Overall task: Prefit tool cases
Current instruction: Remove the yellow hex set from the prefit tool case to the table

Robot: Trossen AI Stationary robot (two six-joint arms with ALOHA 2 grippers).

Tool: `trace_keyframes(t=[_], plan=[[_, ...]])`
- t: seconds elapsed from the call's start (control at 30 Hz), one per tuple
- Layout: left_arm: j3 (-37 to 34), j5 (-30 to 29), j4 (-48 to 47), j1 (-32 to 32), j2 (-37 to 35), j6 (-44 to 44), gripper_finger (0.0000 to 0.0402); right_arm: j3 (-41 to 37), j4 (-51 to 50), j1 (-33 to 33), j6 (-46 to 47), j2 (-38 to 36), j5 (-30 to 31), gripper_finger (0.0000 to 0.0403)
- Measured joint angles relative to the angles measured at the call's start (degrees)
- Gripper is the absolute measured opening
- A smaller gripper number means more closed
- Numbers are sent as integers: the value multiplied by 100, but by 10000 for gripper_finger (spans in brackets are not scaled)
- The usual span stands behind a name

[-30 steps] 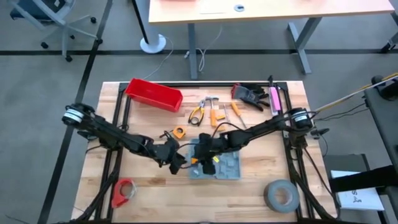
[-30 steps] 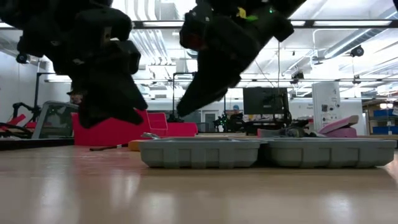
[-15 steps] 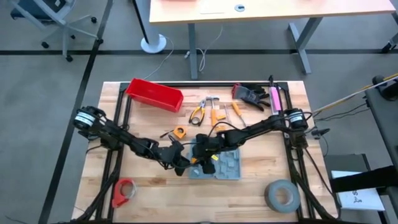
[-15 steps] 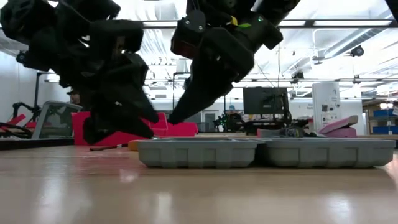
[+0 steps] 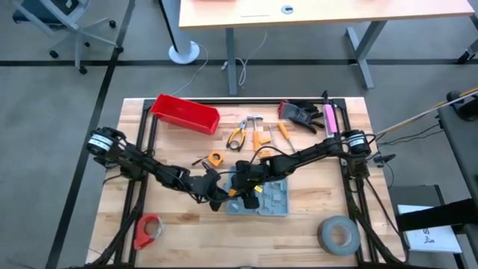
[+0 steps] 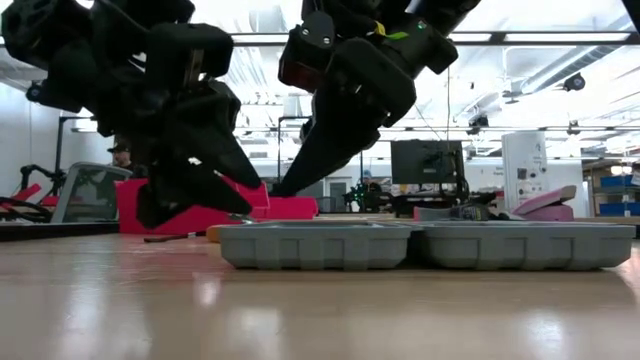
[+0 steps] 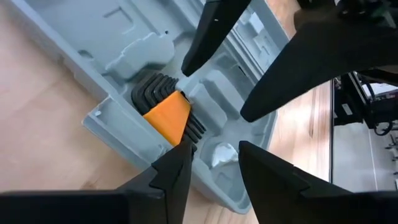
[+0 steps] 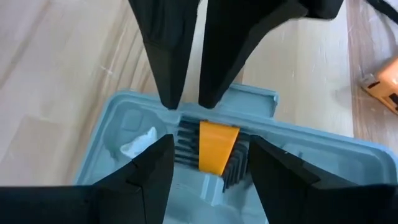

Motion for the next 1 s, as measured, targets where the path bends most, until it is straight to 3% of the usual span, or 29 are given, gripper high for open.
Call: trace_keyframes(t=[0.47,0.67,1.0], plan=[[0,27,-118,0,-34,182,133,9,-271,0,-24,-166,0,183],[-9,29,-366,0,-404,375,139,21,-361,0,143,-199,0,183],[-44,22,-2011,-27,-1439,545,128,400,-846,0,-36,-229,2,183]])
